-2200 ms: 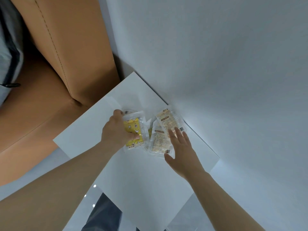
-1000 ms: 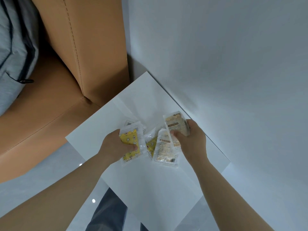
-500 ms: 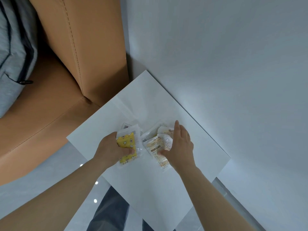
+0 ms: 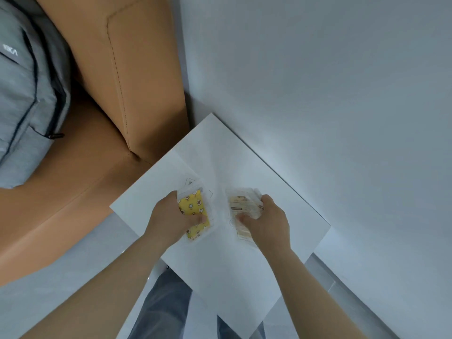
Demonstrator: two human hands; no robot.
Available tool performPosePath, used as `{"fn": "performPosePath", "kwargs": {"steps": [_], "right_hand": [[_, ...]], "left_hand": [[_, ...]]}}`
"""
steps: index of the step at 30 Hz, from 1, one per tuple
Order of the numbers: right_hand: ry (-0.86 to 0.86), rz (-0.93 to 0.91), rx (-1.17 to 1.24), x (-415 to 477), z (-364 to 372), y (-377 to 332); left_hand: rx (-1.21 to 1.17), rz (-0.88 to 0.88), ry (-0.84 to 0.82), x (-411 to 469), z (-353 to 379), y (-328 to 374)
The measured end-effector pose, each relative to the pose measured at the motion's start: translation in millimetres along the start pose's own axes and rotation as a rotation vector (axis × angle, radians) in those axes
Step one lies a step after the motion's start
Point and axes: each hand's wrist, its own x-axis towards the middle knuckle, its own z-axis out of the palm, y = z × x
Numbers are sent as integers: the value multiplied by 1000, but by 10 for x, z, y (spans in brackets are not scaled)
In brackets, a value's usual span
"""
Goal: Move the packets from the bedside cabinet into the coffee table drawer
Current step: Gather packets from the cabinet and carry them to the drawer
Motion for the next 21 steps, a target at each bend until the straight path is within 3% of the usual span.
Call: {"fn": "performPosePath", "kwargs": {"steps": [8,21], "right_hand": [[183,53,220,-908,-662,-299],[590,165,588,-2808,-1831,-609]], "left_hand": [[218,296,-19,-720,-422,592],[206,681,-11,-2317,-911,1773]]}}
